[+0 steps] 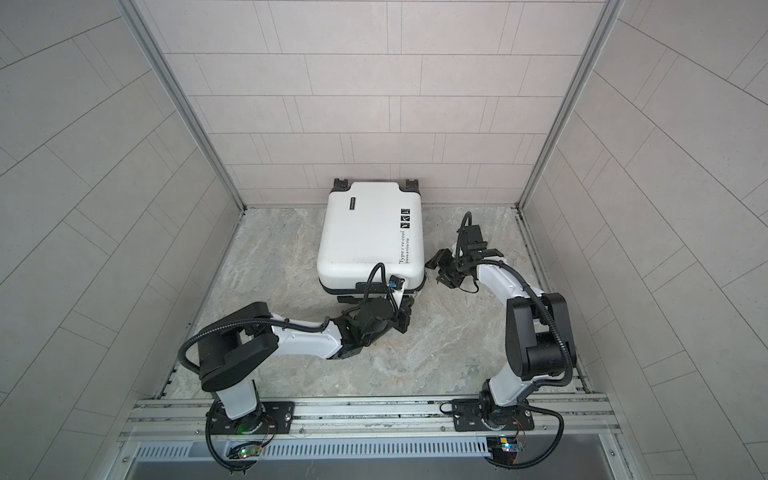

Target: Pack the luggage

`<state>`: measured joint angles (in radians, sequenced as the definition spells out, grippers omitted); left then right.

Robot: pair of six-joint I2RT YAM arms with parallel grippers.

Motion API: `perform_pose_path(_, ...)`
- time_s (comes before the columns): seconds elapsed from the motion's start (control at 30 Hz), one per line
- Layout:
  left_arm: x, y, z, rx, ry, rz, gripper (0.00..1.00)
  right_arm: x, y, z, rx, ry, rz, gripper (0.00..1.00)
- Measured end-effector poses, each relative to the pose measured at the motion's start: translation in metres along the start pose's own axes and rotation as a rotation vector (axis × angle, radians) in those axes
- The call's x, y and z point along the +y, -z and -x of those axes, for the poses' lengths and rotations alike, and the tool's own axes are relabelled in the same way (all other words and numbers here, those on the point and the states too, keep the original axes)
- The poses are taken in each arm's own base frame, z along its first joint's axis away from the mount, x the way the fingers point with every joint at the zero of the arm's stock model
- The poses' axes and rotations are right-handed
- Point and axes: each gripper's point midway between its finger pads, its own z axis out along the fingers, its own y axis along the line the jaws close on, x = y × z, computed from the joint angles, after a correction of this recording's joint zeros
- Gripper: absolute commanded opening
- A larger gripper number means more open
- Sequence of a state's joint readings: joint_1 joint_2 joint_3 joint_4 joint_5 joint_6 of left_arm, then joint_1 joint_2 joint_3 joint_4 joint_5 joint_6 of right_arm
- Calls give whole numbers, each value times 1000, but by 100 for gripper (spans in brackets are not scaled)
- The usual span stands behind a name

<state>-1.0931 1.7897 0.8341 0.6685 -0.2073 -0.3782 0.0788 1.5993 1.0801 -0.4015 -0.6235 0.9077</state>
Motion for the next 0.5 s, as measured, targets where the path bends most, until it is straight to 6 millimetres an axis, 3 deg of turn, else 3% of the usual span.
perform_pose_path(0.5,0,-1,1,3,4,28,0,12,-12,-11,-41,63,-42,61)
